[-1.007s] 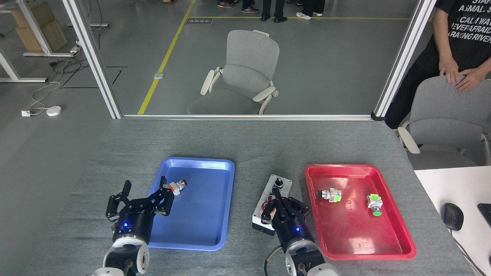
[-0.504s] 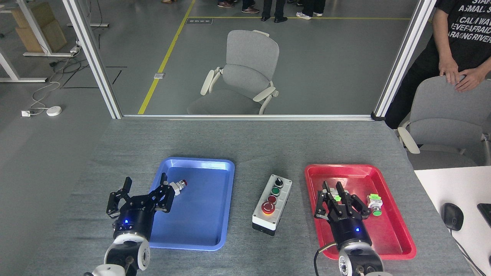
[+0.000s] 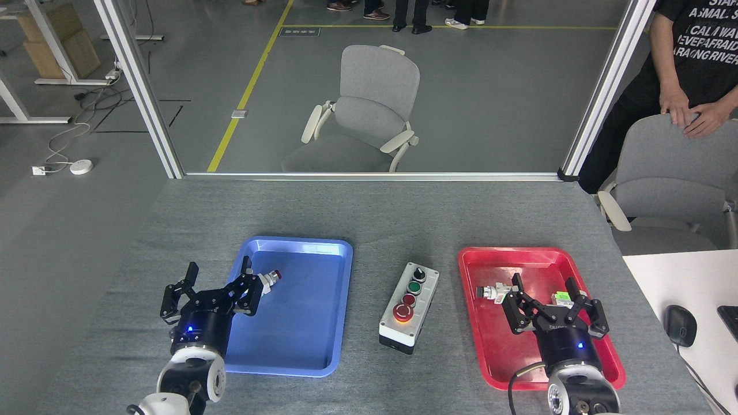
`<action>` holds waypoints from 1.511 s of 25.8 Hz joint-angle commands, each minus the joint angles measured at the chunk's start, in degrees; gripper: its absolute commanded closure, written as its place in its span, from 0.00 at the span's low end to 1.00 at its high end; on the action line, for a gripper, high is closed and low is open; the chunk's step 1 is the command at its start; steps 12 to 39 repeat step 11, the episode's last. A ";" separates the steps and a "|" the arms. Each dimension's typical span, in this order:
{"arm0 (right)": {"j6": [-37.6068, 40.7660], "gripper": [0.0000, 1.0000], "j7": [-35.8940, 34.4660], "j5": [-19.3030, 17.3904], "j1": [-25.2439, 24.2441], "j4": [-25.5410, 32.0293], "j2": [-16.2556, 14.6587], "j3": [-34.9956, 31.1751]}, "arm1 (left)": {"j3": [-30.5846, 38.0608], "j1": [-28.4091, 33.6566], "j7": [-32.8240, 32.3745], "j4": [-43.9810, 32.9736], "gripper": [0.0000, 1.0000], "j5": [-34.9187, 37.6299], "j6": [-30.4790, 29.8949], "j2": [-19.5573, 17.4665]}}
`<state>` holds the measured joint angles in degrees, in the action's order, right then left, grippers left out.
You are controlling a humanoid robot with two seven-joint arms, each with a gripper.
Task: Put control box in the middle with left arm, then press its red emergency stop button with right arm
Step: 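Lift the right gripper off the button and retract it over the red tray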
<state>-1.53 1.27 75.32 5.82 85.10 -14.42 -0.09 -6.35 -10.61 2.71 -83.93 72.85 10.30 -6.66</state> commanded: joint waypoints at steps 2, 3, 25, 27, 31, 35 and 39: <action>0.21 0.02 0.13 -0.08 -0.02 0.07 -0.17 -0.09 | 0.19 0.15 0.10 -0.18 0.01 0.10 -0.01 -0.37; 0.13 0.02 0.13 -0.08 -0.02 0.07 -0.26 -0.09 | 0.37 0.15 0.19 -0.18 0.01 0.10 -0.01 -0.46; 0.21 0.02 0.22 -0.08 -0.10 0.07 -0.52 0.00 | 0.37 1.56 0.90 0.26 0.01 -0.25 0.07 -0.19; 0.21 0.02 0.22 -0.08 -0.10 0.07 -0.52 0.00 | 0.37 1.56 0.90 0.26 0.01 -0.25 0.07 -0.19; 0.21 0.02 0.22 -0.08 -0.10 0.07 -0.52 0.00 | 0.37 1.56 0.90 0.26 0.01 -0.25 0.07 -0.19; 0.21 0.02 0.22 -0.08 -0.10 0.07 -0.52 0.00 | 0.37 1.56 0.90 0.26 0.01 -0.25 0.07 -0.19; 0.21 0.02 0.22 -0.08 -0.10 0.07 -0.52 0.00 | 0.37 1.56 0.90 0.26 0.01 -0.25 0.07 -0.19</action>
